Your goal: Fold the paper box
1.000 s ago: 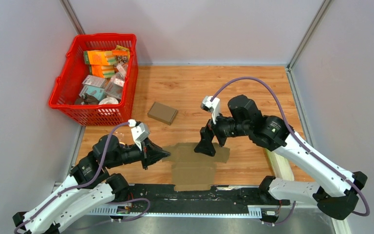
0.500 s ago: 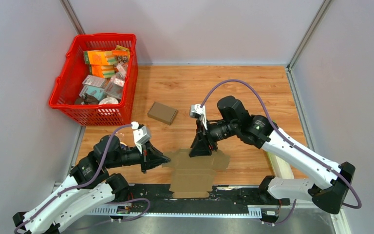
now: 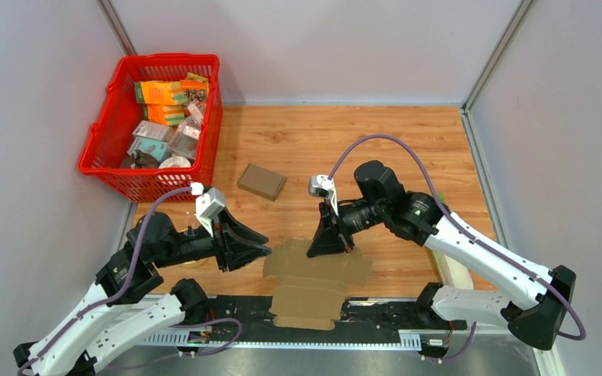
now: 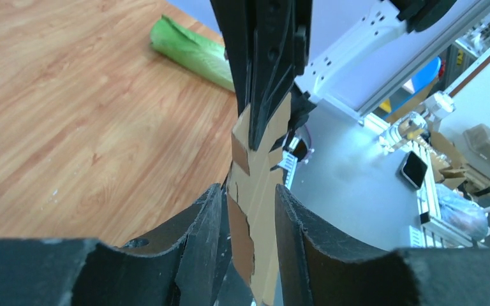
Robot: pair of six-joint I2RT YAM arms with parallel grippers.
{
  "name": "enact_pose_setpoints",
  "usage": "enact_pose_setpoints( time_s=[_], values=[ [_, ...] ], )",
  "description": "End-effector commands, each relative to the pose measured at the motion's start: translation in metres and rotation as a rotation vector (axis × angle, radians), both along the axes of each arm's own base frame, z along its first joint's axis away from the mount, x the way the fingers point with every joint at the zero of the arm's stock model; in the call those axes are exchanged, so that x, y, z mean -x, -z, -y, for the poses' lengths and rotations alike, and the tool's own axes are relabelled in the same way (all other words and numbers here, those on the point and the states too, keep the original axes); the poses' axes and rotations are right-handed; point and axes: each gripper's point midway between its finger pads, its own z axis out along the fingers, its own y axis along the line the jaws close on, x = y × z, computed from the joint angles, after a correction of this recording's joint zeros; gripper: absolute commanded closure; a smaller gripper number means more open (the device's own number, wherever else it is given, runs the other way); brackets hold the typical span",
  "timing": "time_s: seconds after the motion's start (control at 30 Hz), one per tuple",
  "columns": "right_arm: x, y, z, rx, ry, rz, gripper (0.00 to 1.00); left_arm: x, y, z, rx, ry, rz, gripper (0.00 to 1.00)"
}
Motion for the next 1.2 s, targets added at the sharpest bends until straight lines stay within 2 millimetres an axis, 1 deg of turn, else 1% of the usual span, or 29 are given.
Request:
enact_pose_setpoints(
  time_s=[0.0, 0.03, 0.1, 0.13, 0.17, 0.2, 0.23, 0.33, 0.4, 0.47, 0.6, 0.73, 0.83, 0.93, 0.97, 1.03, 1.07, 1.1, 1.13, 1.17],
  values=[
    [0.009, -0.022, 0.001, -0.088, -0.043, 0.032, 1.0, -0.006, -0.023, 0.002, 0.014, -0.029, -0.015, 0.57],
    [0.009, -0.023, 0.002, -0.089, -0.04, 0.034, 1.0, -0.009, -0.022, 0.007, 0.004, -0.026, -0.033, 0.61],
    [0.009, -0.025, 0.002, -0.094, -0.041, 0.038, 1.0, -0.009, -0.03, 0.013, 0.015, 0.001, -0.038, 0.65],
    [0.008, -0.026, 0.002, -0.096, -0.035, 0.043, 1.0, -0.011, -0.028, 0.018, 0.002, 0.009, -0.058, 0.69],
    [0.007, -0.026, 0.002, -0.094, -0.031, 0.043, 1.0, -0.008, -0.03, 0.022, 0.008, 0.038, -0.058, 0.71],
    [0.006, -0.027, 0.002, -0.096, -0.025, 0.048, 1.0, -0.009, -0.034, 0.024, 0.02, 0.045, -0.049, 0.74],
    [0.006, -0.027, 0.001, -0.095, -0.022, 0.048, 1.0, -0.011, -0.032, 0.027, 0.013, 0.048, -0.051, 0.78],
    [0.005, -0.03, 0.0, -0.102, -0.019, 0.052, 1.0, -0.014, -0.03, 0.03, -0.003, 0.052, -0.048, 0.85],
    [0.002, -0.03, -0.001, -0.102, -0.005, 0.055, 1.0, -0.012, -0.03, 0.033, -0.004, 0.075, -0.052, 0.89],
    [0.0, -0.03, -0.003, -0.102, 0.006, 0.058, 1.0, -0.01, -0.031, 0.035, 0.0, 0.093, -0.058, 0.9],
    [-0.007, -0.023, -0.01, -0.078, 0.026, 0.029, 1.0, -0.009, -0.033, 0.039, 0.023, 0.11, -0.061, 0.91],
    [-0.011, -0.021, -0.017, -0.068, 0.037, -0.013, 1.0, -0.01, -0.031, 0.041, 0.027, 0.115, -0.08, 0.88],
    [-0.014, -0.027, -0.02, -0.085, 0.047, -0.014, 1.0, -0.011, -0.024, 0.044, 0.016, 0.112, -0.109, 0.87],
    [-0.008, -0.038, -0.021, -0.128, 0.024, -0.029, 1.0, -0.016, -0.011, 0.049, -0.011, 0.106, -0.149, 0.87],
    [-0.005, -0.048, -0.021, -0.164, 0.021, -0.032, 1.0, -0.017, -0.006, 0.05, -0.021, 0.102, -0.16, 0.87],
    [0.001, -0.055, -0.019, -0.193, -0.002, -0.045, 1.0, -0.022, 0.004, 0.051, -0.05, 0.082, -0.187, 0.89],
    [0.003, -0.062, -0.018, -0.22, -0.005, -0.039, 1.0, -0.023, 0.004, 0.051, -0.054, 0.079, -0.187, 0.89],
    [0.001, -0.063, -0.017, -0.223, 0.011, -0.027, 1.0, -0.022, 0.001, 0.051, -0.052, 0.08, -0.175, 0.89],
    [-0.001, -0.059, -0.016, -0.212, 0.028, -0.019, 1.0, -0.021, -0.004, 0.049, -0.039, 0.081, -0.158, 0.89],
    [-0.002, -0.051, -0.014, -0.175, 0.05, -0.028, 1.0, -0.02, -0.015, 0.046, -0.015, 0.074, -0.13, 0.88]
  ],
)
